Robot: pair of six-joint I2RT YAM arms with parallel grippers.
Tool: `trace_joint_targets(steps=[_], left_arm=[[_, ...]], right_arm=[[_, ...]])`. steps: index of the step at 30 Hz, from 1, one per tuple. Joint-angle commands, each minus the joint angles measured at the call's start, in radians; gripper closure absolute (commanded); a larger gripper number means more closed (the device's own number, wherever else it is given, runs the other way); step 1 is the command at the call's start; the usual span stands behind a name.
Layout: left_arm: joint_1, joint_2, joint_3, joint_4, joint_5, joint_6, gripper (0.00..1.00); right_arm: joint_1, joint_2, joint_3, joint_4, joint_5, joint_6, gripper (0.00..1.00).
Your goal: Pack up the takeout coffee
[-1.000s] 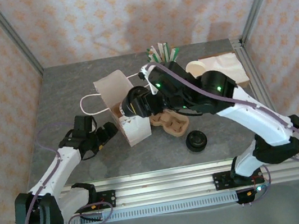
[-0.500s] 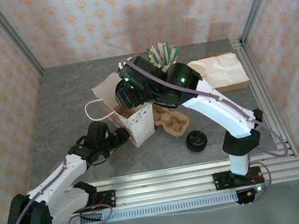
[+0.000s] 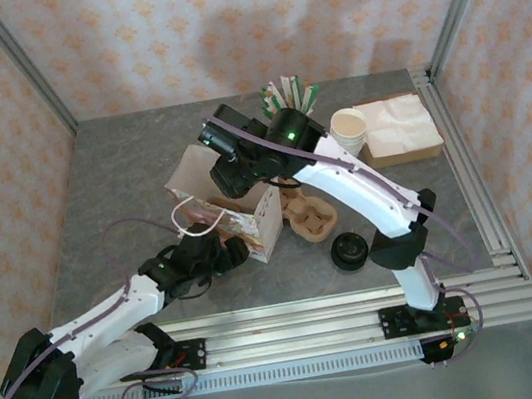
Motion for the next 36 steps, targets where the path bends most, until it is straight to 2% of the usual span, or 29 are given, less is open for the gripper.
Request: trace_joint_targets(steps=[1,6,16,23,28,30,36], left_arm=[[-0.004,-0.055,0.028,-0.169,-0.116,0.041,0.08],[-0.004,-0.164,0.030,-0.265,-0.145,0.086,0.07],[-0.003,-0.326,0.135,-0.466,-0.320,0.171,0.07],[-0.004,-0.352,0.224,-0.540,-0.381,0.218,0.07],[0.000,-0.351,0.280,-0.619,-0.509,0.235,0.05],[0.015,-0.353,0.294,-0.631,-0.515,0.229,0.05],[0.115,-0.361,0.330,-0.645,-0.437,0.227,0.04]], right_arm=[[-0.018,0.024,0.036,-0.062,-0.032,-0.022,0.34],[-0.035,0.049,0.045,-0.074,-0.097,-0.073,0.34],[-0.088,0.075,0.060,-0.114,-0.204,-0.200,0.35],[-0.111,0.106,0.082,-0.110,-0.264,-0.289,0.35],[-0.111,0.125,0.079,-0.118,-0.261,-0.327,0.35],[-0.111,0.136,0.081,-0.121,-0.275,-0.345,0.35],[-0.111,0.164,0.089,-0.132,-0.262,-0.372,0.35]])
